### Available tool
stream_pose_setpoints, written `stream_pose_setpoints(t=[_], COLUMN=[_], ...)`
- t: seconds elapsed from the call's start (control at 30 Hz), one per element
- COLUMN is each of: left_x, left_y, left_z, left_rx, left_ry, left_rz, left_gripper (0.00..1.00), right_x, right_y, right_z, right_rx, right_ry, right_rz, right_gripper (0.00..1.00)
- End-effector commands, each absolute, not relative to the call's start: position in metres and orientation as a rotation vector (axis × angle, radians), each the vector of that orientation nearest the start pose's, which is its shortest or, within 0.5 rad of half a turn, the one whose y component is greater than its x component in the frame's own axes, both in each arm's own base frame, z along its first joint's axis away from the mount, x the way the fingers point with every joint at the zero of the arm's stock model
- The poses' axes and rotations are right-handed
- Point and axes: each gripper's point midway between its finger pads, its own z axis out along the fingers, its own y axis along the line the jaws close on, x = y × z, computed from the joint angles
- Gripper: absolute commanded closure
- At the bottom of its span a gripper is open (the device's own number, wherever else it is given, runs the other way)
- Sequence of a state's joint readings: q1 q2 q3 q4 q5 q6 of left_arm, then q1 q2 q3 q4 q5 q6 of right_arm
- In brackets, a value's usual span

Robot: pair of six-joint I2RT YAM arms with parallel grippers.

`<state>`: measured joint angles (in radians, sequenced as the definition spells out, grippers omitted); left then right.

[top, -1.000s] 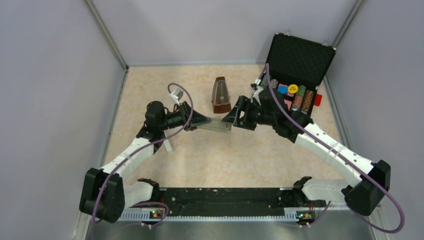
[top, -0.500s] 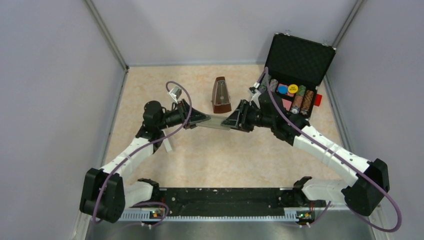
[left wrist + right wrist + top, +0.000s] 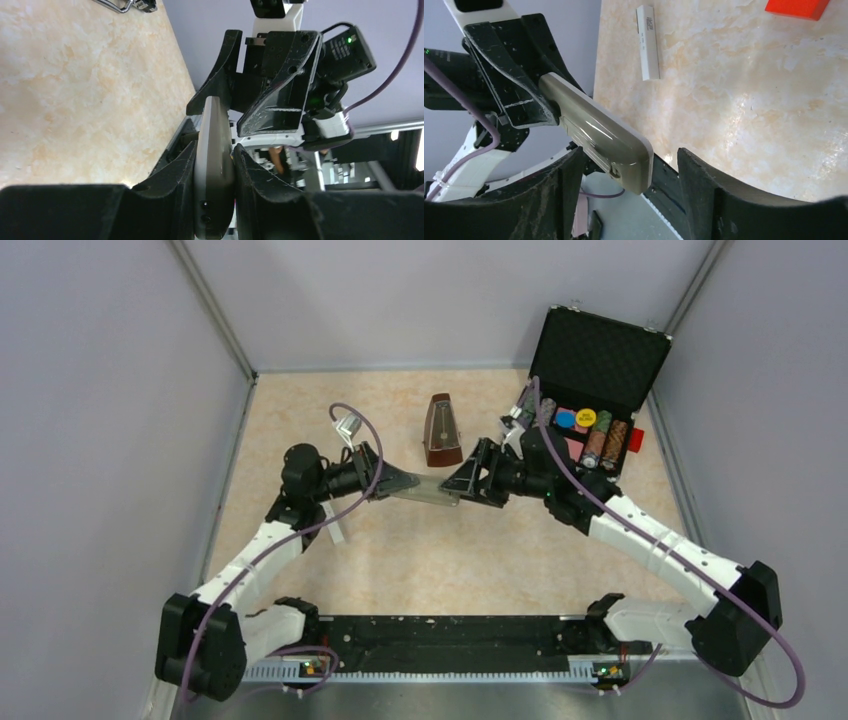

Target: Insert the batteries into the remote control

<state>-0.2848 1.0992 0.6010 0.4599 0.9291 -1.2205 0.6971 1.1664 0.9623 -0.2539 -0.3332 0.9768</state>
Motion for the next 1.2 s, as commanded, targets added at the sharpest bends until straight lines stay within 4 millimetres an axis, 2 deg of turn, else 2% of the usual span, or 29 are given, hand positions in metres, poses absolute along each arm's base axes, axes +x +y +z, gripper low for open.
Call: stream_pose_setpoints(t=[0.0,0.07,0.17,0.27,0.37,0.53,0.73,0.9,1.17], left_x=[0.224,0.218,0.203,0.186,0.174,0.159,0.159,0.160,0.159], left_y=[-0.235,-0.232,-0.232,-0.233,-0.232,-0.231,-0.232,-0.232,-0.233], left_z=[0.284,0.288,0.305,0.315,0.318,0.324,0.332,0.330,0.327], left_rx=[0.282,0.363,0.530,0.673,0.784,0.899,0.916,0.908,0.908], left_ry=[1.856,1.833,1.741,1.693,1.685,1.685,1.678,1.686,1.703], left_rz=[-1.610,-1.559,-1.553,-1.577,-1.603,-1.679,-1.696,-1.695,-1.716], left_gripper=[1.00,1.00,1.00,1.00,1.00,1.00,1.00,1.00,1.00], right_x=[0.218,0.215,0.204,0.182,0.165,0.157,0.152,0.148,0.145], right_y=[0.297,0.295,0.293,0.299,0.304,0.314,0.333,0.347,0.354], right_z=[0.276,0.294,0.321,0.342,0.348,0.352,0.336,0.318,0.305], right_rx=[-0.010,-0.097,-0.291,-0.576,-0.851,-1.075,-1.188,-1.223,-1.238], right_ry=[2.147,2.061,1.944,1.838,1.746,1.663,1.682,1.723,1.767], right_rz=[1.350,1.363,1.370,1.410,1.418,1.467,1.490,1.491,1.523], right_gripper=[0.30,0.28,0.26,0.26,0.26,0.26,0.27,0.32,0.58])
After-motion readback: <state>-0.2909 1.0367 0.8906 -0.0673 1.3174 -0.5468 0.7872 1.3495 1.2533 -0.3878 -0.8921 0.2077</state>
